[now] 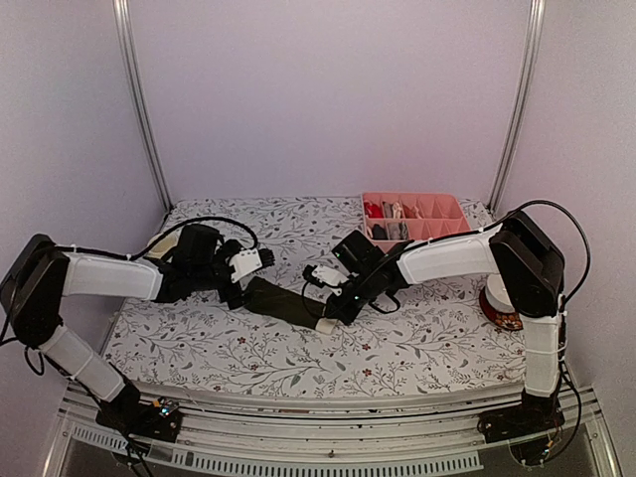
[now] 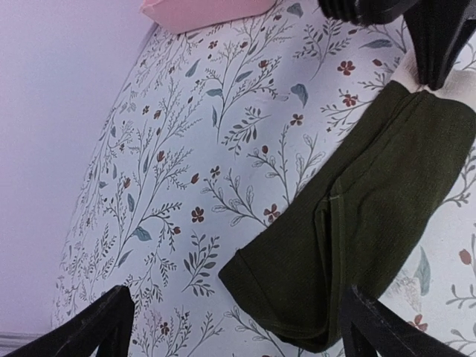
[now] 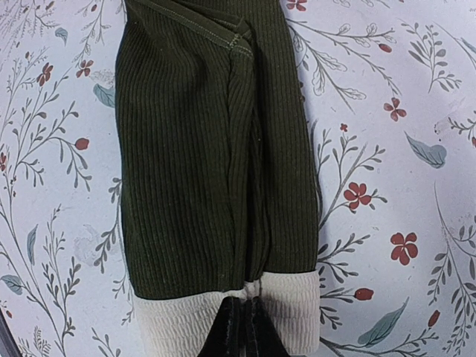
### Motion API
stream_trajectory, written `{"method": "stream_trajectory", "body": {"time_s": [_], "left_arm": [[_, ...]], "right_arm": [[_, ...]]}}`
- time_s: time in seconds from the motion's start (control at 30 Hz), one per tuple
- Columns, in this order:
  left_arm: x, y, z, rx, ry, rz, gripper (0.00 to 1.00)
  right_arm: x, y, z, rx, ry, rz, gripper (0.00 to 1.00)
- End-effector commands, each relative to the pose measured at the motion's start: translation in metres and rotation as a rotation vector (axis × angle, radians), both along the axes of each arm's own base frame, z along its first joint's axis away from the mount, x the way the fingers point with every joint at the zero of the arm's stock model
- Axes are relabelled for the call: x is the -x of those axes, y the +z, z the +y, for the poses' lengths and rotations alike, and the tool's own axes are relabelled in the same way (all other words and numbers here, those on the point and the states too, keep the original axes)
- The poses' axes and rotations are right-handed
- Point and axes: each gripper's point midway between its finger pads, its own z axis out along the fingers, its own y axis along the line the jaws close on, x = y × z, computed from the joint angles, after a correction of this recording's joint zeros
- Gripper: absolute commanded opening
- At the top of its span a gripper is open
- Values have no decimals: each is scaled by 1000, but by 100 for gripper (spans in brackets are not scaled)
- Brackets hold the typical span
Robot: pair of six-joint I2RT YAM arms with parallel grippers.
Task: Roll the underwear
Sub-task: Adjust the underwear at the center of the board.
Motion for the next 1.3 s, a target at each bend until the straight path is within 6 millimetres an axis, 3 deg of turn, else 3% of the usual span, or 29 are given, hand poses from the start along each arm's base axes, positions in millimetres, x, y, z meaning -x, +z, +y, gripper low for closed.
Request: {"method": "stream_trajectory", "body": {"time_s": [0.0,0.3,0.57,0.7,0.87,1.0,1.27], "left_arm": [[23,5,2,31,-76,-11,99],[12,-29,9,-9,-15,7,98],[-21,-45,29,-67,151,-36,98],[-17,-44,28,-35,125,-4,98],[2,-28,13,64,-6,65,98],[4,-20,7,99,-43,115,98],[-4,-37,10,80,-18,158,98]], "right_arm": [[10,-35,-24,128,-15,56,3],[11,-35,-25,130,-15,59,3],[12,-40,-29,145,-8,61,3],[12,-42,-31,157,-8,59,3],[12,-42,-32,164,-12,56,3],[11,-41,-32,163,-13,52,3],[11,-41,-32,164,-14,51,4]]}}
